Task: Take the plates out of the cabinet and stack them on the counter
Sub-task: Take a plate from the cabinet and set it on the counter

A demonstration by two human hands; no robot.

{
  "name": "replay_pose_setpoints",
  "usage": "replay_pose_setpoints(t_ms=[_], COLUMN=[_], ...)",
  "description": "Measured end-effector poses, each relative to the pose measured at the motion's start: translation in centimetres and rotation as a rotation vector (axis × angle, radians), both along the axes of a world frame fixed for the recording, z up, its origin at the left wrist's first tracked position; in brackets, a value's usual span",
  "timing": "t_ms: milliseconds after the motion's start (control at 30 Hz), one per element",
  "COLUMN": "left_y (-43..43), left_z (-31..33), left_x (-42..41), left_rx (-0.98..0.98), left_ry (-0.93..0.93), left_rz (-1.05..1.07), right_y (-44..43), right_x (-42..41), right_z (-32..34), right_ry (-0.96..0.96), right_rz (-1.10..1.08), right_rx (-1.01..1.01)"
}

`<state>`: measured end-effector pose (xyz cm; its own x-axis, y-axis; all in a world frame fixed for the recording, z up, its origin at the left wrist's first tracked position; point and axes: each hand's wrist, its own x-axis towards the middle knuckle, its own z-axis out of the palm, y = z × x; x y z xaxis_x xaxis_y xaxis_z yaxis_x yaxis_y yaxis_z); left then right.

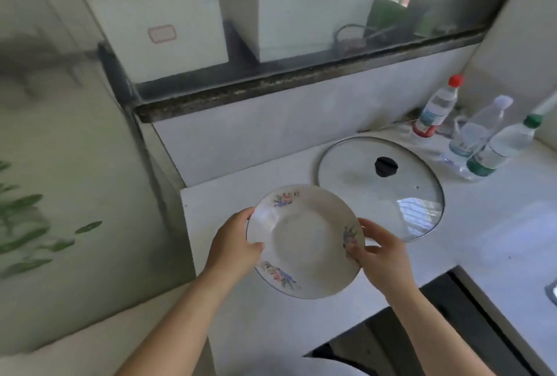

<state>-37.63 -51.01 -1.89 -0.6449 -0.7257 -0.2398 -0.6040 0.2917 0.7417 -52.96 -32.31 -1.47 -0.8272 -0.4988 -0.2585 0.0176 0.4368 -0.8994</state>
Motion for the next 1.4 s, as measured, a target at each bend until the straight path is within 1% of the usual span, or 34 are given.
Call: replay_pose_setpoints(t_ms=[200, 333, 400, 533, 700, 800, 1167, 1400], left_y=[-0.5, 0.2, 0.4, 0.4, 0.0, -0.4, -4.2, -7.5], left_z=[-1.4, -2.6, -3.1, -4.3, -6.4, -7.4, -9.0, -10.1], left_x=[-1.7, -2.0, -1.9, -2.2, -2.7, -3.0, -3.6, -3.7], left_rx=[0.034, 0.158, 0.195, 0.206, 0.195, 0.153, 0.100, 0.090], left_ry=[0.041, 0.092, 0.106, 0.095, 0.022, -0.004, -0.027, -0.007], left_rz=[0.239, 0.399, 0.439, 0.499, 0.520, 0.540, 0.527, 0.518], right_y=[-4.3, -6.3, -7.2, -8.7, -10.0, -10.6, -14.4, -17.7], right_x=[-5.5, -8.0, -8.8, -9.3, -9.7, -10.0, -10.6, -11.0], right_z=[-1.8, -2.8, -3.2, -3.9, -5.6, -6.5, -7.9, -8.3], right_ry=[-0.014, -0.003, 0.012, 0.033, 0.042, 0.019, 0.001, 0.010], right_rz=[0.221, 0.363, 0.426, 0.491, 0.542, 0.547, 0.529, 0.529], right_rx=[0.041, 0.087, 0.123, 0.173, 0.240, 0.266, 0.268, 0.264])
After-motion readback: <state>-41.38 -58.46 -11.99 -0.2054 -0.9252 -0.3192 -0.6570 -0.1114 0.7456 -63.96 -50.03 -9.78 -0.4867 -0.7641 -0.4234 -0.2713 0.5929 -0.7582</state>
